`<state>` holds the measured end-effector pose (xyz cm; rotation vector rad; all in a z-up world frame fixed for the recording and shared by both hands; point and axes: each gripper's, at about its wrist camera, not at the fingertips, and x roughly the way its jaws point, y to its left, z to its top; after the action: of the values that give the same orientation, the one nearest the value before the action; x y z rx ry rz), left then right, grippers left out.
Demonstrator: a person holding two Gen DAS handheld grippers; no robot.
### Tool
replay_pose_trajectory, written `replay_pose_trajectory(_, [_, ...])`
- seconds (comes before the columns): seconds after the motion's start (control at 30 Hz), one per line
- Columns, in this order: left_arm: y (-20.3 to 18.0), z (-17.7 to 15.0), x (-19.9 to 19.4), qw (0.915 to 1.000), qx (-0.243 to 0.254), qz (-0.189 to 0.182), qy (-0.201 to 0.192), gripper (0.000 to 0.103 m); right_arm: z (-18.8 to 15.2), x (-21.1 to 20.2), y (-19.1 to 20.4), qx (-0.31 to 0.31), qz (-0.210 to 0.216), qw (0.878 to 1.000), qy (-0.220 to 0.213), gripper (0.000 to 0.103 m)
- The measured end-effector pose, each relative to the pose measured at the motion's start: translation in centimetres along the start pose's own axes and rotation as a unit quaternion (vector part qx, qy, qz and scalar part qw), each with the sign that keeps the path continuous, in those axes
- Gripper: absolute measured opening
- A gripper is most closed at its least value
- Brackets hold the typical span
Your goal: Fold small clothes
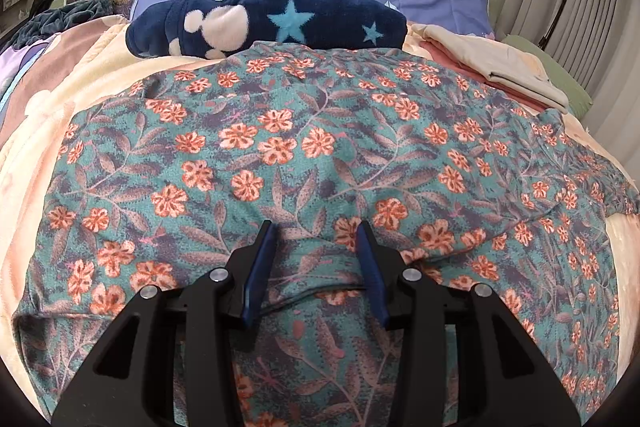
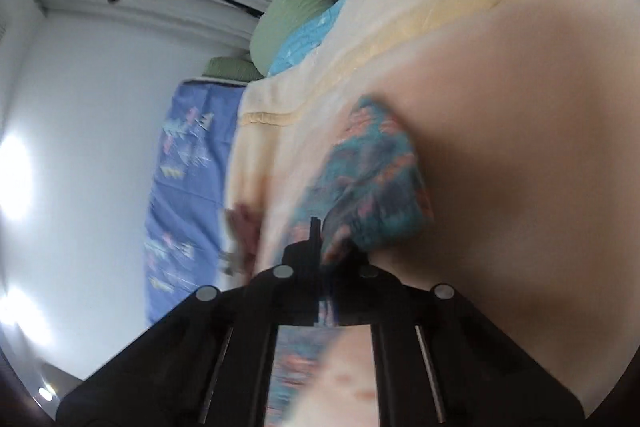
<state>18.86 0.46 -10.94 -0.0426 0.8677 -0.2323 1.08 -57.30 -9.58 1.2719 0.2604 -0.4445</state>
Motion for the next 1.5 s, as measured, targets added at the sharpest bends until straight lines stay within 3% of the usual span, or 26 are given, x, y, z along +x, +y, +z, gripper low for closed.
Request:
replay_pose_trajectory(0.13, [0.1, 0.0, -0.1, 1.0, -0.003, -0.004, -0.001, 0.044, -4.8, 2.7, 9.4, -0.122, 0.06, 0.99, 0.039, 0.006])
replay_pose_trajectory(0.23, [0.2, -0.1, -0.1, 0.9999, -0.008, -0.01, -0.003, 0.044, -12.5, 5.0, 16.5, -0.218, 0.13, 0.96, 0.114, 0.006])
replay_pose_trajectory(0.33, [0.5, -0.1, -0.1, 0.9997, -0.013, -0.02, -0.004, 0.046, -21.8, 6.8, 20.9, -0.292, 0.188, 0.916, 0.202, 0.006])
replay_pose_trajectory(0.37, [0.6, -0.1, -0.1, 0.9996, -0.015, -0.024, -0.005, 0.046, -25.8, 7.4, 21.8, -0.319, 0.202, 0.895, 0.238, 0.006])
replay_pose_trajectory(0.4, [0.6, -0.1, -0.2, 0.9995, -0.017, -0.028, -0.005, 0.047, -28.2, 7.8, 22.2, -0.339, 0.204, 0.882, 0.256, 0.006])
replay_pose_trajectory(0.47, [0.7, -0.1, -0.2, 0.9991, -0.021, -0.036, -0.006, 0.049, -33.3, 9.0, 22.3, -0.384, 0.196, 0.851, 0.3, 0.006])
replay_pose_trajectory(0.57, [1.0, -0.1, -0.2, 0.9983, -0.029, -0.049, -0.008, 0.05, -39.2, 11.3, 20.1, -0.438, 0.141, 0.81, 0.363, 0.006])
replay_pose_trajectory(0.67, [1.2, 0.0, -0.2, 0.9975, -0.035, -0.06, -0.008, 0.052, -40.5, 12.0, 17.8, -0.452, 0.114, 0.794, 0.389, 0.008])
replay_pose_trajectory(0.77, [1.5, 0.4, -0.9, 0.9937, -0.052, -0.098, -0.011, 0.057, -40.2, 11.7, 16.1, -0.453, 0.107, 0.791, 0.397, 0.009])
replay_pose_trajectory(0.87, [1.8, 1.6, -1.5, 0.9729, -0.097, -0.21, -0.009, 0.057, -39.8, 11.4, 15.5, -0.453, 0.113, 0.789, 0.399, 0.009])
replay_pose_trajectory(0.93, [1.1, 2.6, -1.3, 0.9633, -0.111, -0.245, -0.001, 0.065, -39.5, 11.2, 15.4, -0.453, 0.12, 0.79, 0.394, 0.009])
replay_pose_trajectory(1.07, [-1.1, 4.4, -0.1, 0.9672, -0.097, -0.233, 0.022, 0.069, -38.6, 9.6, 15.5, -0.467, 0.151, 0.786, 0.377, 0.019])
replay_pose_trajectory(1.13, [-1.5, 4.9, 0.4, 0.9634, -0.105, -0.245, 0.026, 0.069, -38.8, 9.3, 15.9, -0.475, 0.167, 0.783, 0.365, 0.025])
replay_pose_trajectory(1.2, [-1.7, 5.2, 1.2, 0.9569, -0.12, -0.261, 0.039, 0.071, -38.8, 9.0, 15.9, -0.475, 0.18, 0.779, 0.368, 0.026])
replay_pose_trajectory(1.27, [-1.9, 5.4, 2.2, 0.9557, -0.128, -0.259, 0.057, 0.074, -39.2, 9.0, 15.9, -0.48, 0.185, 0.77, 0.378, 0.026])
replay_pose_trajectory(1.37, [-3.0, 6.0, 3.2, 0.9624, -0.107, -0.238, 0.076, 0.074, -40.6, 8.6, 16.2, -0.501, 0.201, 0.746, 0.39, 0.028])
replay_pose_trajectory(1.4, [-3.3, 6.2, 3.3, 0.9654, -0.097, -0.23, 0.075, 0.074, -41.5, 8.3, 16.4, -0.517, 0.21, 0.728, 0.399, 0.027])
replay_pose_trajectory(1.47, [-3.1, 6.6, 3.4, 0.969, -0.092, -0.217, 0.076, 0.074, -42.6, 7.9, 16.5, -0.534, 0.218, 0.706, 0.411, 0.024])
replay_pose_trajectory(1.5, [-2.6, 6.6, 3.4, 0.9686, -0.1, -0.215, 0.075, 0.074, -42.9, 7.8, 16.5, -0.537, 0.218, 0.701, 0.415, 0.025])
